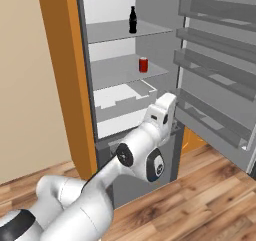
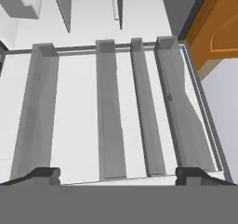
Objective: Open the fridge, grab two sodas, and place both sodas inside the bowl with ice on the dining counter.
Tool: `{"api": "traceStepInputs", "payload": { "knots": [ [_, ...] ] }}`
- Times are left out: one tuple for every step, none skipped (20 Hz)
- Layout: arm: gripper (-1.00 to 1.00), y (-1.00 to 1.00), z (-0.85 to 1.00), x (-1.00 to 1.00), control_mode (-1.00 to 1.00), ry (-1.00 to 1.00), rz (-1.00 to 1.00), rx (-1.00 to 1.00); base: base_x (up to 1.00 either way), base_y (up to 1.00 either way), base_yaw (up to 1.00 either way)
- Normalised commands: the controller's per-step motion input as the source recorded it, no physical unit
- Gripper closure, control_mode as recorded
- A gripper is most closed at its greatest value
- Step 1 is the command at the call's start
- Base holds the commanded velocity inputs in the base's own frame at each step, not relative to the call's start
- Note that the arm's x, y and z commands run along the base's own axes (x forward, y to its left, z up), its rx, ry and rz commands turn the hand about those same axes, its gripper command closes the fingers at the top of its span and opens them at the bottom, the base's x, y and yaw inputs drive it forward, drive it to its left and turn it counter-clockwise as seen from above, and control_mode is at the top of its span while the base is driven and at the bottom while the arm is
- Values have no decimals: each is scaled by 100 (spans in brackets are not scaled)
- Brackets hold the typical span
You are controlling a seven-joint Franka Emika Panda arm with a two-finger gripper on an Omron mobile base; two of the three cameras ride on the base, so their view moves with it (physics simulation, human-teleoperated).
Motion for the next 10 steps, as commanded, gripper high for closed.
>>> {"api": "traceStepInputs", "payload": {
  "knots": [
    [-100,100,31,0,-100,6,5,17,0,0,0],
    [-100,100,34,0,-100,6,5,18,0,0,0],
    [-100,100,39,0,-100,6,4,19,0,0,0],
    [-100,100,36,0,-100,6,4,18,0,0,0],
    [-100,100,48,0,-100,9,4,21,0,0,0],
    [-100,100,50,3,-100,9,3,24,0,0,0],
    [-100,100,50,5,-100,10,1,25,0,0,0],
    [-100,100,50,5,-100,10,0,26,0,0,0],
    [-100,100,46,3,-100,10,0,28,0,0,0],
    [-100,95,44,0,-100,12,0,34,0,0,0]
  ]
}}
